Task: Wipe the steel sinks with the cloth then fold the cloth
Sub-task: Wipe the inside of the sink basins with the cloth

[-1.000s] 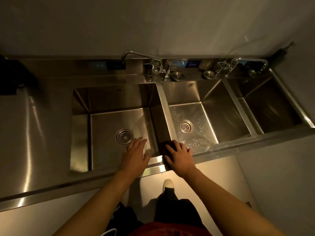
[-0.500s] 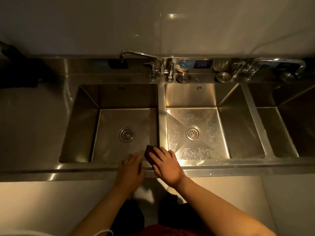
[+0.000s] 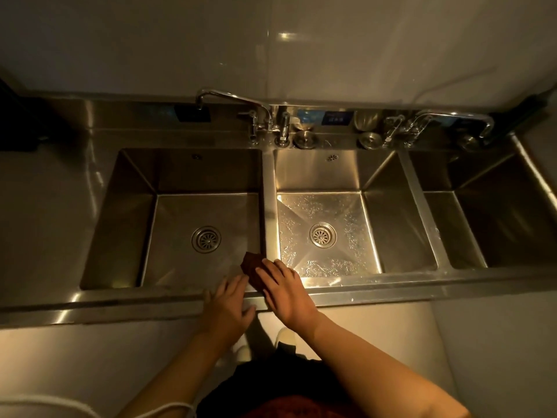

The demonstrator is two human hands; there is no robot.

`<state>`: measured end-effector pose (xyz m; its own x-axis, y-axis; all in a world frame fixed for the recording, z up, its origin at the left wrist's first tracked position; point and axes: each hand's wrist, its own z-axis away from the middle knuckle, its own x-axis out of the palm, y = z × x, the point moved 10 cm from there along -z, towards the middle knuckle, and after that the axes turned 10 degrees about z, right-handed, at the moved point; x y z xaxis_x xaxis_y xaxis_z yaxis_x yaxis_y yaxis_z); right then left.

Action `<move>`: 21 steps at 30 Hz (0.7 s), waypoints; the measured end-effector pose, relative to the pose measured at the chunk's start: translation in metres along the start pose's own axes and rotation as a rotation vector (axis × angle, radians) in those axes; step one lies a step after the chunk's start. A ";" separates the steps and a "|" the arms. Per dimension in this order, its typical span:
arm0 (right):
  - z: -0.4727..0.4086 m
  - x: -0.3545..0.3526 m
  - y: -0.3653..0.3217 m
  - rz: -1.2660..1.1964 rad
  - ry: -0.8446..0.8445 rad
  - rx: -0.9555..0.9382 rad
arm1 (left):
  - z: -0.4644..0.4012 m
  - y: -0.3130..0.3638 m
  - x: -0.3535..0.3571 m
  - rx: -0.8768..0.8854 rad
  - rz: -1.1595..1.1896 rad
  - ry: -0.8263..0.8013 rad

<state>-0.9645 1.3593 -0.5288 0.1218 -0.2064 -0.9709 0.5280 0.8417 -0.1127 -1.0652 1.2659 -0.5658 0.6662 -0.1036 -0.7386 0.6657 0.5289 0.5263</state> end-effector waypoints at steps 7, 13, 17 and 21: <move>0.005 0.001 0.008 -0.052 0.004 -0.008 | -0.003 0.013 -0.001 0.020 0.019 0.020; 0.018 0.003 0.032 -0.061 0.068 -0.064 | -0.011 0.035 0.007 0.064 -0.047 0.038; 0.027 0.005 0.062 -0.096 0.052 -0.074 | -0.024 0.067 0.017 0.118 -0.076 0.049; 0.047 0.006 0.110 -0.100 0.033 -0.076 | -0.030 0.111 0.045 0.179 -0.127 -0.007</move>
<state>-0.8661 1.4275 -0.5375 0.0433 -0.2757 -0.9603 0.4705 0.8535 -0.2238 -0.9713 1.3451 -0.5532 0.5754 -0.1659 -0.8009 0.7930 0.3531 0.4965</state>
